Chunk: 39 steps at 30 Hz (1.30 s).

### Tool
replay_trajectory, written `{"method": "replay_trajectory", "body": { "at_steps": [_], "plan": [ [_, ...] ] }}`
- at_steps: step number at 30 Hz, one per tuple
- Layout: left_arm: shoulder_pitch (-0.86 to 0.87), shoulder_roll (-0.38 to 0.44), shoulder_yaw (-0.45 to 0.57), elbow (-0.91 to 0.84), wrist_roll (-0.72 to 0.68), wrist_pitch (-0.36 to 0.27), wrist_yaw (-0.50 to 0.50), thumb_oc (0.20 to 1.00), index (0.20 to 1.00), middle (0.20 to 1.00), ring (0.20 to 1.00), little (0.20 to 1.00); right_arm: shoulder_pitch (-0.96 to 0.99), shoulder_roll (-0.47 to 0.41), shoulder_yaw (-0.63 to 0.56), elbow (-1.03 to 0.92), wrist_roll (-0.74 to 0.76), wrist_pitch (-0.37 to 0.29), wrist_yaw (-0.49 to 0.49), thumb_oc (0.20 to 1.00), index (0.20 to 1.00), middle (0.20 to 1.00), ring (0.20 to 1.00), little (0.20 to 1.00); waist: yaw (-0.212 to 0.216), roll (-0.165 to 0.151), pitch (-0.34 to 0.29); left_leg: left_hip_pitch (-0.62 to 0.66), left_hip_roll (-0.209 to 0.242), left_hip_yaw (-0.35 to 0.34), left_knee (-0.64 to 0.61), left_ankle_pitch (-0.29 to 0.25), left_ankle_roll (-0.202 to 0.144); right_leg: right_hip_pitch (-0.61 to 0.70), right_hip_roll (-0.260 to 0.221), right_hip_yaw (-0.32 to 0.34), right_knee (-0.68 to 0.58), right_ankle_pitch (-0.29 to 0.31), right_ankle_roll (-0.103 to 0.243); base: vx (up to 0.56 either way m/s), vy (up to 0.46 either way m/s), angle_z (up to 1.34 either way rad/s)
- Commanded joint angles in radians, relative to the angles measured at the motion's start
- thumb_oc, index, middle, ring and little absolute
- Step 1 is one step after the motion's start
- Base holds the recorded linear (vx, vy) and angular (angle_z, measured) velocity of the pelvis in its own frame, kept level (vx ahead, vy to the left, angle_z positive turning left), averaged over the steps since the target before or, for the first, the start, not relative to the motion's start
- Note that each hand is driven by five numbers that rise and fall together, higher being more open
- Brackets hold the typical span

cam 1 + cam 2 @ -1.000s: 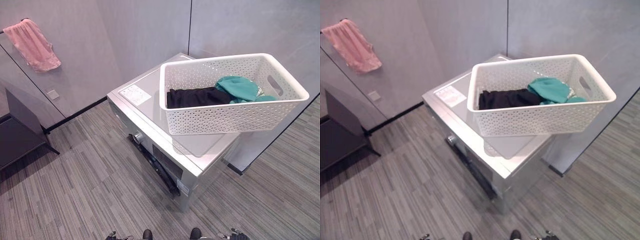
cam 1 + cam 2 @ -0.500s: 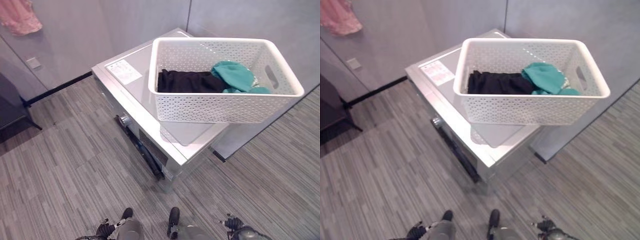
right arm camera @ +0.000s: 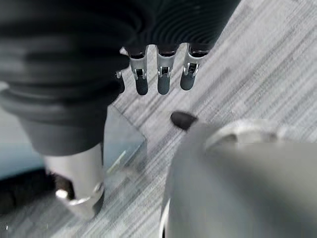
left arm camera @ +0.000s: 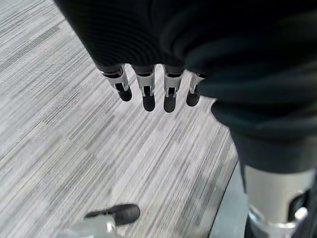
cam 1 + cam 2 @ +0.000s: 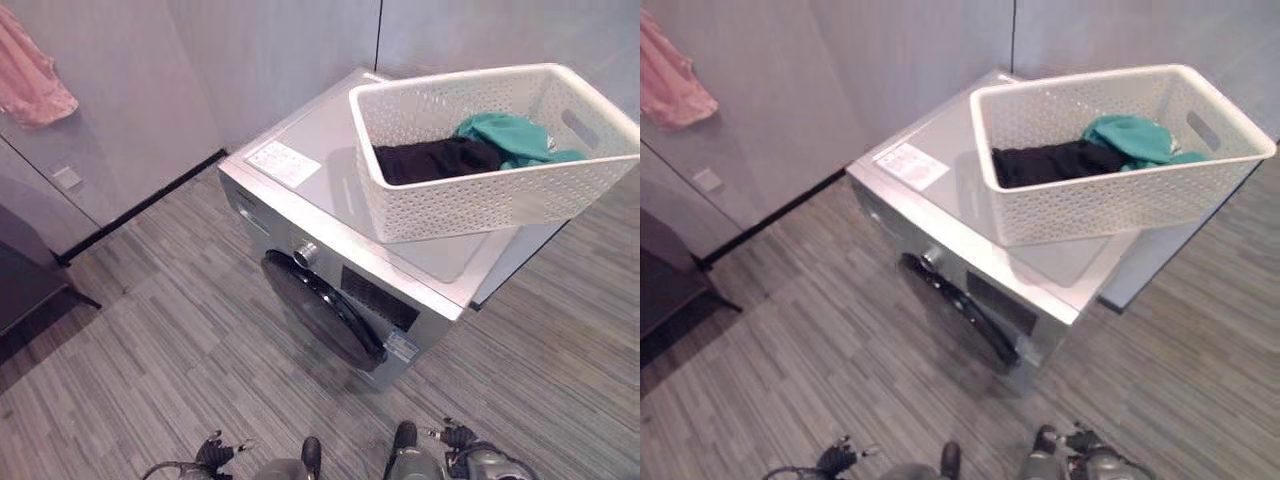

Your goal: Grab the laundry basket,head to the washer,open it,put in the laundry and shut it.

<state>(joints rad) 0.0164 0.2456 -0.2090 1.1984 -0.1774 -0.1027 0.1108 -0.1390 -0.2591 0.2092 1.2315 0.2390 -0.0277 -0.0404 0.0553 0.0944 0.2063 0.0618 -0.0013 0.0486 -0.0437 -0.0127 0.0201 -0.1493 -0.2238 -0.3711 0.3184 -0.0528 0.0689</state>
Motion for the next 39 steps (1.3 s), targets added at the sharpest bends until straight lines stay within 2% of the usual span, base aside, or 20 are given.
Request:
{"method": "replay_trajectory", "body": {
  "at_steps": [1,3,5,6,8,9,10,11,12,13,14,15,16,17,19,22,25,29,32,39],
  "plan": [
    [0.013,0.001,0.001,0.008,0.006,-0.002,-0.012,1.000,1.000,1.000,1.000,1.000,-0.005,-0.023,0.045,0.030,0.008,-0.026,-0.017,1.000,1.000,1.000,1.000,1.000,0.020,-0.045,-0.026,-0.006,0.043,-0.053,0.049,-0.119,-0.007,0.110,0.110,-0.017,-0.215,-0.045,-0.026,0.05,-0.038,-0.51],
    [0.011,-0.003,0.003,0.004,-0.003,-0.003,-0.011,1.000,1.000,1.000,1.000,1.000,0.003,-0.024,0.041,0.022,0.022,-0.029,-0.020,1.000,1.000,1.000,1.000,1.000,0.015,-0.066,-0.029,-0.023,0.025,-0.041,0.075,-0.115,-0.005,0.117,0.128,0.027,-0.253,-0.028,-0.044,-0.02,-0.053,-0.67],
    [-0.015,-0.008,0.002,0.011,-0.006,-0.004,0.001,1.000,1.000,1.000,1.000,1.000,0.005,-0.024,0.027,0.021,0.052,-0.036,-0.037,1.000,1.000,1.000,1.000,1.000,0.004,-0.087,-0.020,-0.073,0.017,-0.021,0.198,-0.147,-0.020,0.136,0.144,0.089,-0.288,-0.016,-0.055,0.01,-0.115,-0.06],
    [-0.016,-0.011,0.004,0.008,-0.009,-0.003,0.002,1.000,1.000,1.000,1.000,1.000,0.013,-0.021,0.025,0.019,0.062,-0.035,-0.035,1.000,1.000,1.000,1.000,1.000,0.002,-0.093,-0.014,-0.092,0.023,-0.009,0.272,-0.167,-0.032,0.155,0.144,0.093,-0.296,-0.015,-0.064,0.04,-0.127,0.35],
    [-0.016,-0.016,0.007,-0.017,-0.027,-0.007,0.002,1.000,1.000,1.000,1.000,1.000,0.022,-0.027,0.026,0.011,0.078,-0.034,-0.034,1.000,1.000,1.000,1.000,1.000,-0.001,-0.094,0.011,-0.162,0.047,-0.007,0.455,-0.157,-0.051,0.188,0.153,0.098,-0.314,-0.015,-0.085,0.01,-0.094,0.24],
    [-0.018,-0.023,0.006,-0.027,-0.038,-0.010,0.006,1.000,1.000,1.000,1.000,1.000,0.021,-0.034,0.025,0.010,0.083,-0.032,-0.036,1.000,1.000,1.000,1.000,1.000,0.002,-0.096,0.023,-0.203,0.058,-0.058,0.530,-0.116,-0.061,0.209,0.160,0.118,-0.339,-0.014,-0.092,0.01,-0.025,-0.07],
    [-0.015,-0.026,0.006,-0.029,-0.037,-0.008,0.006,1.000,1.000,1.000,1.000,1.000,0.024,-0.037,0.018,0.014,0.089,-0.032,-0.038,1.000,1.000,1.000,1.000,1.000,-0.002,-0.099,0.017,-0.204,0.074,-0.075,0.511,-0.117,-0.061,0.221,0.157,0.122,-0.357,-0.014,-0.087,0.01,0.006,-0.29],
    [-0.015,-0.026,0.007,-0.029,-0.037,-0.008,0.006,1.000,1.000,1.000,1.000,1.000,0.024,-0.037,0.018,0.014,0.089,-0.032,-0.038,1.000,1.000,1.000,1.000,1.000,-0.005,-0.102,0.014,-0.207,0.070,-0.077,0.506,-0.112,-0.060,0.217,0.154,0.119,-0.358,-0.013,-0.086,0.04,0.030,-0.48],
    [-0.013,-0.028,0.008,-0.033,-0.037,-0.008,0.009,1.000,1.000,1.000,1.000,1.000,0.029,-0.040,0.008,0.020,0.094,-0.033,-0.039,1.000,1.000,1.000,1.000,1.000,-0.007,-0.106,0.010,-0.191,0.102,-0.078,0.458,-0.111,-0.061,0.228,0.146,0.126,-0.364,-0.016,-0.080,0.11,0.107,-0.51],
    [-0.002,-0.031,0.011,-0.033,-0.037,-0.009,0.011,1.000,1.000,1.000,1.000,1.000,0.041,-0.046,-0.006,0.025,0.094,-0.032,-0.038,1.000,1.000,1.000,1.000,1.000,-0.007,-0.115,-0.007,-0.142,0.168,-0.086,0.314,-0.069,-0.067,0.229,0.129,0.139,-0.358,-0.022,-0.070,0.20,0.213,-0.36],
    [0.005,-0.032,0.012,-0.031,-0.037,-0.009,0.013,1.000,1.000,1.000,1.000,1.000,0.047,-0.052,-0.019,0.026,0.092,-0.035,-0.038,1.000,1.000,1.000,1.000,1.000,-0.012,-0.101,-0.030,-0.111,0.228,-0.126,0.142,-0.001,-0.080,0.227,0.134,0.159,-0.357,-0.031,-0.060,0.24,0.358,-0.38],
    [0.006,-0.034,0.008,-0.020,-0.037,-0.011,0.018,1.000,1.000,1.000,1.000,1.000,0.053,-0.058,-0.026,0.016,0.092,-0.039,-0.041,1.000,1.000,1.000,1.000,1.000,-0.020,-0.083,-0.039,-0.107,0.268,-0.148,0.074,0.065,-0.103,0.230,0.129,0.176,-0.349,-0.039,-0.057,0.15,0.270,-0.27],
    [0.006,-0.034,0.008,-0.020,-0.037,-0.011,0.018,1.000,1.000,1.000,1.000,1.000,0.053,-0.059,-0.026,0.016,0.092,-0.039,-0.041,1.000,1.000,1.000,1.000,1.000,-0.021,-0.082,-0.039,-0.106,0.269,-0.149,0.072,0.066,-0.104,0.230,0.129,0.175,-0.349,-0.039,-0.057,0.11,0.459,-0.20],
    [0.004,-0.031,-0.005,-0.031,-0.024,-0.010,0.018,1.000,1.000,1.000,1.000,1.000,0.070,-0.063,-0.023,-0.016,0.074,-0.035,-0.037,1.000,1.000,1.000,1.000,1.000,-0.038,-0.058,-0.039,-0.108,0.266,-0.152,0.081,0.068,-0.121,0.246,0.100,0.177,-0.334,-0.048,-0.047,0.05,0.293,0.00],
    [0.004,-0.031,-0.006,-0.037,-0.021,-0.010,0.016,1.000,1.000,1.000,1.000,1.000,0.081,-0.062,-0.015,-0.042,0.051,-0.033,-0.032,1.000,1.000,1.000,1.000,1.000,-0.043,-0.045,-0.045,-0.092,0.264,-0.136,0.063,0.061,-0.126,0.254,0.090,0.173,-0.331,-0.045,-0.040,0.07,0.303,0.01],
    [-0.002,-0.022,-0.007,-0.031,0.003,-0.008,0.019,1.000,1.000,1.000,1.000,1.000,0.066,-0.064,0.042,-0.094,-0.053,-0.024,-0.043,1.000,1.000,1.000,1.000,1.000,-0.029,-0.034,-0.057,-0.043,0.226,-0.147,0.014,0.031,-0.130,0.242,0.053,0.178,-0.332,-0.016,-0.014,0.05,0.258,0.02],
    [-0.001,-0.004,-0.009,-0.055,0.026,-0.006,0.021,1.000,1.000,1.000,1.000,1.000,0.065,-0.062,0.089,-0.210,-0.084,-0.023,-0.019,1.000,1.000,1.000,1.000,1.000,-0.021,-0.041,-0.054,-0.021,0.213,-0.123,0.003,0.018,-0.126,0.234,0.035,0.188,-0.337,0.008,0.002,-0.01,0.134,-0.12],
    [0.033,0.033,0.019,-0.109,0.052,0.001,-0.004,1.000,1.000,1.000,1.000,1.000,0.097,-0.110,0.211,-0.469,-0.232,-0.018,0.041,1.000,1.000,1.000,1.000,1.000,-0.003,-0.060,-0.058,0.020,0.204,-0.080,-0.038,0.006,-0.124,0.236,0.016,0.198,-0.384,0.046,0.031,-0.01,0.053,-0.33],
    [0.029,0.027,0.037,-0.072,0.051,0.001,0.007,1.000,1.000,1.000,1.000,1.000,0.078,-0.115,0.298,-0.531,-0.353,-0.008,0.065,1.000,1.000,1.000,1.000,1.000,0.009,-0.073,-0.069,0.028,0.204,-0.071,-0.044,-0.002,-0.128,0.248,0.014,0.186,-0.406,0.045,0.044,0.02,-0.019,-0.19],
    [0.032,0.029,0.009,-0.130,0.066,-0.009,0.002,1.000,1.000,1.000,1.000,1.000,-0.012,-0.114,0.392,-0.585,-0.379,-0.023,0.094,1.000,1.000,1.000,1.000,1.000,0.027,-0.083,-0.058,0.016,0.215,-0.065,-0.044,0.008,-0.139,0.265,0.014,0.159,-0.406,0.036,0.052,0.01,-0.044,0.03]
  ]
}}
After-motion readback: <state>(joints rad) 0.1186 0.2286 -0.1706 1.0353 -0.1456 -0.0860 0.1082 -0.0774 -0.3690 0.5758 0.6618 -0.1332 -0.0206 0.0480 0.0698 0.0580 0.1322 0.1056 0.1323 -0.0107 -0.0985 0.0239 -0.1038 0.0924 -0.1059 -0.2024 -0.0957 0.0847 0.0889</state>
